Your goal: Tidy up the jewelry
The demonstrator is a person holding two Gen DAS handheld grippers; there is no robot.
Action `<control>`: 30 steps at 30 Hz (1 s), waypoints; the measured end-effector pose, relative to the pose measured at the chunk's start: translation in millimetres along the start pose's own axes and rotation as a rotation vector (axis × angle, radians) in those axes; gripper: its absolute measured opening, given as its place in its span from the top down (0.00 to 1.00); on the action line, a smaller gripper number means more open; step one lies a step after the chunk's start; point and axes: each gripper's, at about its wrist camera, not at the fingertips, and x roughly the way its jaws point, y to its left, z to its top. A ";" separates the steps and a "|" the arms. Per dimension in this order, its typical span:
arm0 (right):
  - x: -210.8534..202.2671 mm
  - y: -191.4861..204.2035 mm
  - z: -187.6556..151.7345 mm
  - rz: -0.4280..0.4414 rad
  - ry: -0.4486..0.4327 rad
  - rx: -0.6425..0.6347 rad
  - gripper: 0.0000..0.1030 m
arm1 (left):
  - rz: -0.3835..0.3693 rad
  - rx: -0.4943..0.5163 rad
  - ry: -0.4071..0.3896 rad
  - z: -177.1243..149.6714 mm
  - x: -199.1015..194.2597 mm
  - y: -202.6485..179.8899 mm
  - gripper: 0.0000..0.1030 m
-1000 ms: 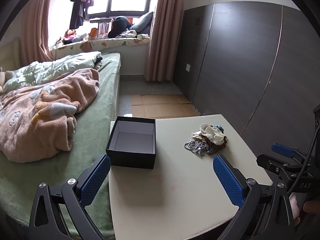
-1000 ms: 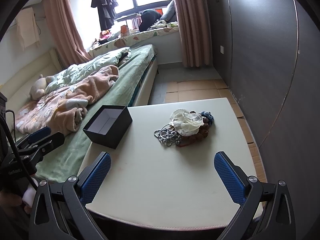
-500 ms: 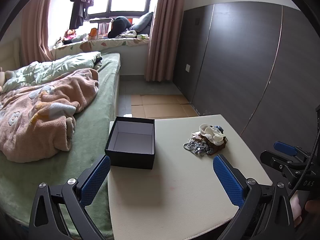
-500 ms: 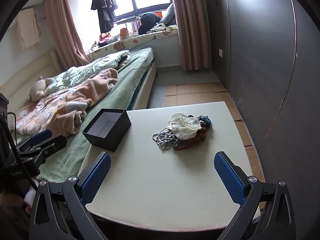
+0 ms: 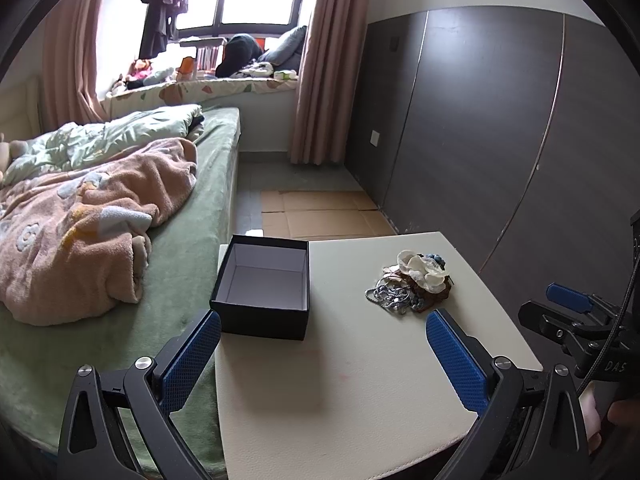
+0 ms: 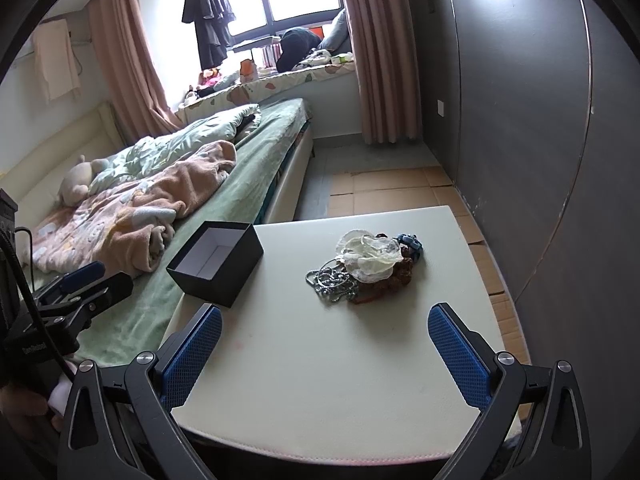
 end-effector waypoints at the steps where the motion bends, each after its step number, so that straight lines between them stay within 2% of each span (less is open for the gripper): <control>1: -0.2 -0.3 0.1 0.000 -0.001 0.000 0.00 | -0.001 0.000 0.000 -0.2 -0.3 0.5 0.01; 20: -0.3 -0.2 5.0 0.010 -0.012 0.031 0.00 | -0.001 -0.018 -0.006 9.1 4.9 0.0 0.01; 30: 17.0 -25.1 24.6 0.012 0.004 0.186 0.00 | -0.035 -0.082 0.010 29.7 33.9 -0.2 0.01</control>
